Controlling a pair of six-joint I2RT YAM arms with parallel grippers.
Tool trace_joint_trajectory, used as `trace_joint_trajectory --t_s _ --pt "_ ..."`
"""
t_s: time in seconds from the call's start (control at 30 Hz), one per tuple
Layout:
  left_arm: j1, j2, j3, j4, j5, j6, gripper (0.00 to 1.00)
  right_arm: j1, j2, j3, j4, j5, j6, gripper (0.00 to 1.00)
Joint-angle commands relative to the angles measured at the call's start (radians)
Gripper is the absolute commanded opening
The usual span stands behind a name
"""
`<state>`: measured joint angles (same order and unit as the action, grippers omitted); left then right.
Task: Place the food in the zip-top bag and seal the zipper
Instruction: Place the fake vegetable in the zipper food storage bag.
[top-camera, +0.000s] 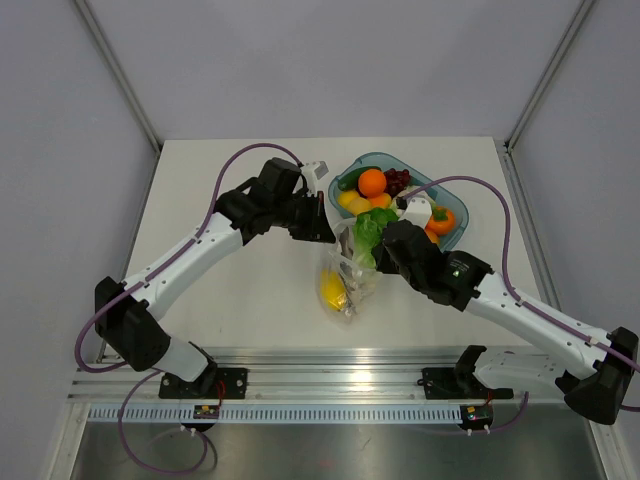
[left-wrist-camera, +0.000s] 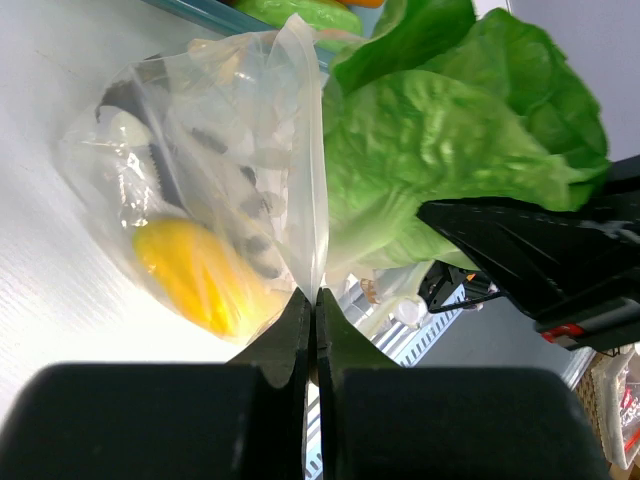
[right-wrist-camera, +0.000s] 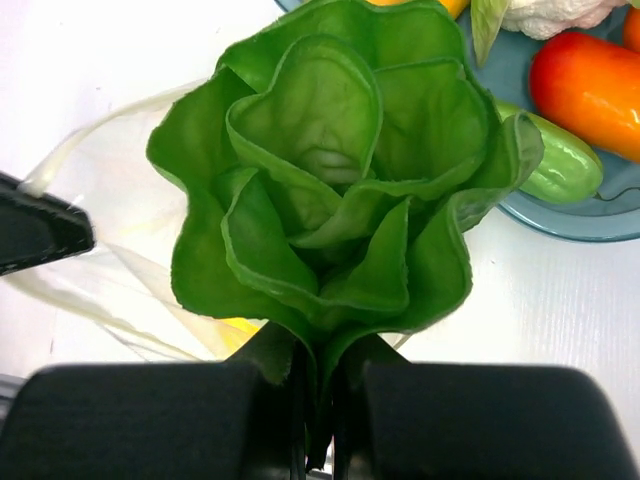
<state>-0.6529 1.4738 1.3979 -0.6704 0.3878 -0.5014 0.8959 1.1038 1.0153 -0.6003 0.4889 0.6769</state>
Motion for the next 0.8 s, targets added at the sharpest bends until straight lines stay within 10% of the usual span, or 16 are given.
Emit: trace_joint_trajectory --t_s 0.0,0.77 --pt "-0.001 0.006 0.039 0.052 0.028 0.027 0.0 0.006 -0.051 0.026 0.014 0.013 -0.025 0.0" --pt "-0.034 0.042 0.061 0.049 0.019 0.034 0.0 0.011 0.056 0.011 0.248 -0.211 0.001 0.0"
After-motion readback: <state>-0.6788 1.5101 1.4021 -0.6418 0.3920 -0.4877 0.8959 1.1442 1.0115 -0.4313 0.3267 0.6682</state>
